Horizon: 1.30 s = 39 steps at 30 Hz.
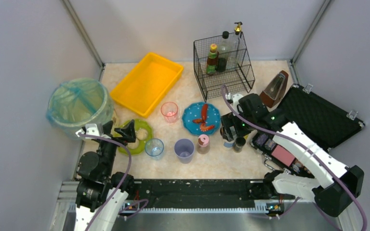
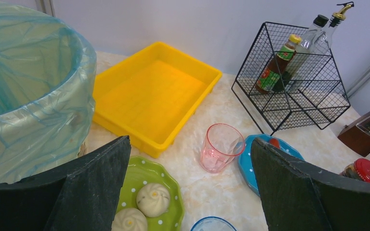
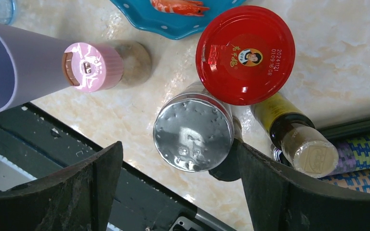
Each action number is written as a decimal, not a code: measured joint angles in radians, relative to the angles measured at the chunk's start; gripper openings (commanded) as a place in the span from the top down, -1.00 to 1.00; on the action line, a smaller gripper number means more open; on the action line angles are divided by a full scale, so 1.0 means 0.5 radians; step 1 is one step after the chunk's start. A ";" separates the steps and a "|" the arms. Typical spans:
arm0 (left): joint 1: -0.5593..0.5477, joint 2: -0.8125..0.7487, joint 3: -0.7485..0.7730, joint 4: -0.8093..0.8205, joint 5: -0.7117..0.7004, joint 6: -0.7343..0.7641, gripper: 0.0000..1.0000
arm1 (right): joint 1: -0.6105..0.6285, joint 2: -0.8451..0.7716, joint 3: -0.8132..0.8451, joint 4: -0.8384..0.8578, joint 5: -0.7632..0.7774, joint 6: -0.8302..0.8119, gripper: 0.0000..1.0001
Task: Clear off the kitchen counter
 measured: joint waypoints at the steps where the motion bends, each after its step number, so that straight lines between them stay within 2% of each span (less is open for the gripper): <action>1: 0.000 0.000 0.000 0.000 0.000 0.001 -0.98 | 0.017 0.015 0.000 -0.005 0.017 0.005 -0.72; 14: 0.000 0.000 0.000 0.000 0.012 0.000 -0.98 | 0.138 0.169 -0.006 0.038 0.280 0.089 -0.59; 25: 0.000 0.000 0.000 0.000 0.013 0.000 -0.98 | 0.146 0.252 -0.065 0.092 0.323 0.091 -0.40; 28: 0.000 0.000 0.000 0.000 0.013 0.000 -0.98 | 0.156 0.253 -0.070 0.092 0.322 0.090 -0.21; 33: 0.000 0.000 0.000 0.000 0.013 0.000 -0.98 | 0.160 0.253 -0.069 0.088 0.318 0.085 0.36; 36: 0.000 0.000 0.000 0.000 0.013 0.000 -0.98 | 0.160 0.253 -0.066 0.076 0.304 0.082 0.51; 39: 0.000 0.000 0.000 0.000 0.013 0.000 -0.98 | 0.162 0.253 -0.045 0.024 0.231 0.072 0.58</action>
